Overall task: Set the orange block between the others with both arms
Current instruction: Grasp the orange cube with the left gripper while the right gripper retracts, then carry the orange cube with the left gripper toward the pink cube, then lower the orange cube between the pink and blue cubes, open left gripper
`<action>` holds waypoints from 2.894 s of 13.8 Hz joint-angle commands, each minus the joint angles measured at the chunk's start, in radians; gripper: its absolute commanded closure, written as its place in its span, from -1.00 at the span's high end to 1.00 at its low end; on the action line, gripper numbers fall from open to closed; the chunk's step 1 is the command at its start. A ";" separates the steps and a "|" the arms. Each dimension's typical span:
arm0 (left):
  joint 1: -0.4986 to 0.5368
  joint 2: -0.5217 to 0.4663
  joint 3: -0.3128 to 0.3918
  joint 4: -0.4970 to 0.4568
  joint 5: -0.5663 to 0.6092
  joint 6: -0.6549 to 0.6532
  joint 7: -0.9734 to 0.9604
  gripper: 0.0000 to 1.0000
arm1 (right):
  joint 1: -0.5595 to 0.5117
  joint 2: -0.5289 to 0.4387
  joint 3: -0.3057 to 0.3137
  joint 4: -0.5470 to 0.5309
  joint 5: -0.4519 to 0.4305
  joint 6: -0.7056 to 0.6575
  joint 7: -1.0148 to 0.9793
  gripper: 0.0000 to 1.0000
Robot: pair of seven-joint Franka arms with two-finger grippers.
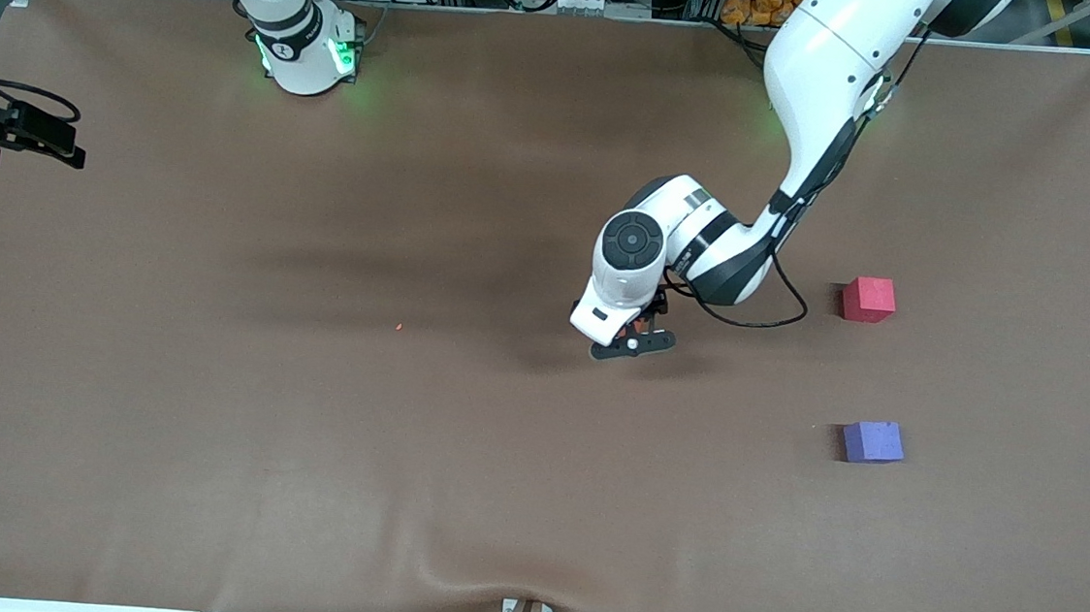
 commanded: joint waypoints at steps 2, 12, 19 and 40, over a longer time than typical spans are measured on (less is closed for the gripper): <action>-0.001 0.005 -0.003 -0.011 -0.013 0.015 -0.018 0.91 | 0.016 -0.010 0.004 0.020 -0.023 -0.057 0.019 1.00; 0.138 -0.225 -0.019 -0.011 -0.018 -0.133 0.054 -1.00 | -0.044 0.010 0.059 0.057 -0.014 -0.058 0.010 1.00; 0.487 -0.389 -0.072 -0.016 -0.107 -0.426 0.563 -1.00 | -0.083 0.008 0.093 0.054 -0.015 -0.058 0.010 1.00; 0.821 -0.235 -0.061 -0.360 0.014 0.149 0.878 -1.00 | -0.063 0.010 0.093 0.061 -0.008 -0.053 0.019 1.00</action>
